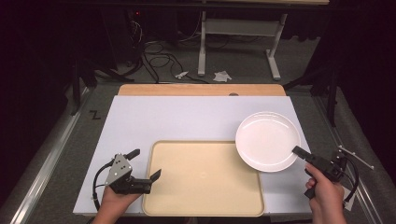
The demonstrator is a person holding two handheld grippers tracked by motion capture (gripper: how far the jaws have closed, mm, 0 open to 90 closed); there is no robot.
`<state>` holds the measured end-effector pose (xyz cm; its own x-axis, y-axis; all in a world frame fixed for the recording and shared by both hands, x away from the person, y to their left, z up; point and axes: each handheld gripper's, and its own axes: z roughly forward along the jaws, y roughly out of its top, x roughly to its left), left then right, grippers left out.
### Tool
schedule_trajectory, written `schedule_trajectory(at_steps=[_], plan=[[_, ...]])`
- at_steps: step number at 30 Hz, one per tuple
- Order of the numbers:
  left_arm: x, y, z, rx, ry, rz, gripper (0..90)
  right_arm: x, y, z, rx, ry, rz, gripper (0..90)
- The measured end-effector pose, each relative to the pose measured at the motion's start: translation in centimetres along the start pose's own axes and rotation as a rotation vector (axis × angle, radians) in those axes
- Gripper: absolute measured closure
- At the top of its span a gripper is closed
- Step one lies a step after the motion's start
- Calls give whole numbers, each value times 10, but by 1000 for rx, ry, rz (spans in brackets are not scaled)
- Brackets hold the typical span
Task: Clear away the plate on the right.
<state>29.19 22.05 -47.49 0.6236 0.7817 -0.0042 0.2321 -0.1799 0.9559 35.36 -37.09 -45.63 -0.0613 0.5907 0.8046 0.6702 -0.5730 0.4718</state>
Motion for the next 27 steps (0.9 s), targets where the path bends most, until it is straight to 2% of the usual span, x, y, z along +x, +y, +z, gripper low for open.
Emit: schedule_trajectory(at_steps=[4,5,15,20,27], plan=[[0,0,0,1,0,-1,2,6,0,8,16,2,-9,890],[0,0,0,0,-1,0,2,11,-1,14,23,10,-14,890],[1,0,-2,-2,-1,2,2,25,-9,38,60,57,-21,890],[0,1,-1,-1,-1,9,2,29,-14,43,83,67,-31,890],[-2,1,0,4,-6,15,2,28,-27,51,115,86,-15,889]])
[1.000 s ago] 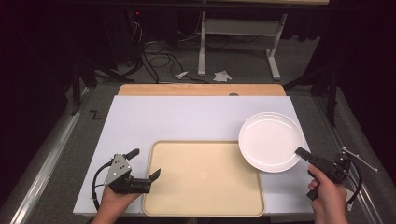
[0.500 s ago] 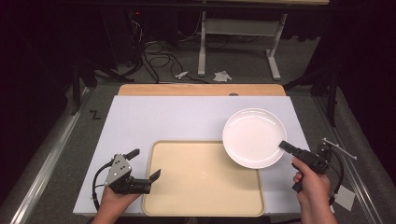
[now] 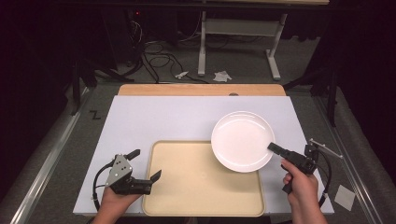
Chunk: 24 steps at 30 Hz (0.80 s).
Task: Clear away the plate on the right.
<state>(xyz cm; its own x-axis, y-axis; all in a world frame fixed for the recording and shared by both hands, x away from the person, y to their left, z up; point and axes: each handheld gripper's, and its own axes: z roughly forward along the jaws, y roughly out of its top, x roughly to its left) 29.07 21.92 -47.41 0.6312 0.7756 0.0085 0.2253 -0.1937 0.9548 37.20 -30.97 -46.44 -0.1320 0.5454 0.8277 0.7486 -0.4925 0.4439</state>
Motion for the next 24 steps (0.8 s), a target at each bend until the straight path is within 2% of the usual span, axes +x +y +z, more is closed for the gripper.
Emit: schedule_trajectory(at_steps=[5,12,24], plan=[[-1,1,1,1,-7,5,2,2,-8,7,30,5,-7,889],[0,1,0,1,-11,10,2,9,-17,18,77,1,-53,889],[0,1,0,0,-16,12,2,22,-29,31,141,7,-84,889]])
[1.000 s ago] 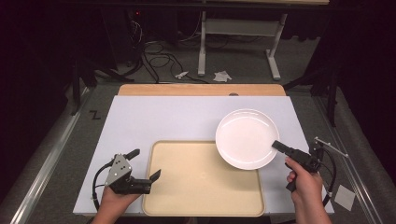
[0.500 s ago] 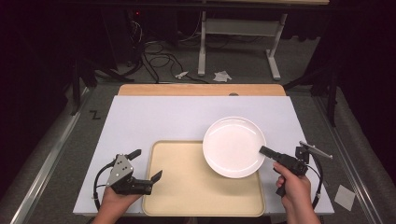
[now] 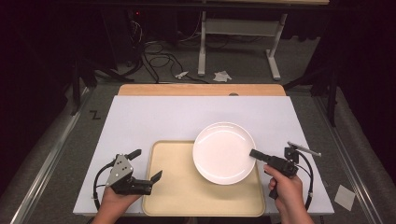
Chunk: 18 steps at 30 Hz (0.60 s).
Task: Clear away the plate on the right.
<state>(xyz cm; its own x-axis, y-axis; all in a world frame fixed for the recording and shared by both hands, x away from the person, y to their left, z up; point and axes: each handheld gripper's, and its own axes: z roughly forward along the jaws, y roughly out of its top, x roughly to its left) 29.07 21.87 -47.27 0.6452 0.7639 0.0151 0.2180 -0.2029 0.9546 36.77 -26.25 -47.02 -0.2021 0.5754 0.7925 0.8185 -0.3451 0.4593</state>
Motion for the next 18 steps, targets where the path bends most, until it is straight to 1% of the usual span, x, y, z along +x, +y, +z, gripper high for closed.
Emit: schedule_trajectory(at_steps=[1,5,8,11,12,15,18], plan=[[0,0,0,0,0,0,2,0,-1,1,1,-1,-11,889],[0,0,0,-3,0,-1,2,4,-3,5,16,0,-18,889],[0,0,0,-4,-1,-3,2,8,-6,10,34,-5,-36,889],[0,0,0,-2,-1,-2,2,10,-7,13,43,-5,-43,889],[0,0,0,-1,-2,0,2,12,-9,16,56,-5,-50,889],[0,0,0,-2,-2,-2,2,14,-11,19,66,-5,-52,889],[0,0,-1,-5,-2,-3,2,17,-15,24,87,-5,-70,889]])
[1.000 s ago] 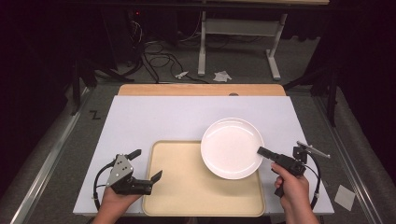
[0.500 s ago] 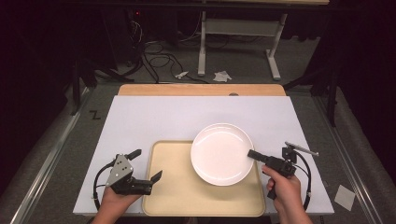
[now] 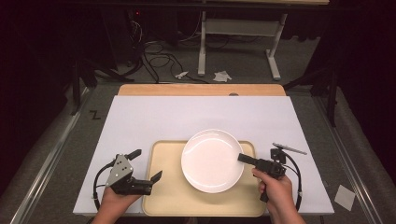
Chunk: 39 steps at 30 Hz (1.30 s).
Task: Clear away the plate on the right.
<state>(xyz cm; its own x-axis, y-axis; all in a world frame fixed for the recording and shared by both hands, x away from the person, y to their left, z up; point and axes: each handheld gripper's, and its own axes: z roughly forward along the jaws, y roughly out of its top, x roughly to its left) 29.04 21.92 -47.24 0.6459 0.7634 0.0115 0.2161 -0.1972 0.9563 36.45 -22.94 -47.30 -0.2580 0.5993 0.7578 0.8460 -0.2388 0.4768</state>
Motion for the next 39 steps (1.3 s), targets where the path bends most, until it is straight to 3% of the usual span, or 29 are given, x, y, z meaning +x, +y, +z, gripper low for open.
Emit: schedule_trajectory(at_steps=[17,39], plan=[[-1,0,1,6,-2,3,2,10,-8,14,56,-3,-38,889],[-1,0,1,4,-3,3,2,6,-13,26,113,-57,-51,889]])
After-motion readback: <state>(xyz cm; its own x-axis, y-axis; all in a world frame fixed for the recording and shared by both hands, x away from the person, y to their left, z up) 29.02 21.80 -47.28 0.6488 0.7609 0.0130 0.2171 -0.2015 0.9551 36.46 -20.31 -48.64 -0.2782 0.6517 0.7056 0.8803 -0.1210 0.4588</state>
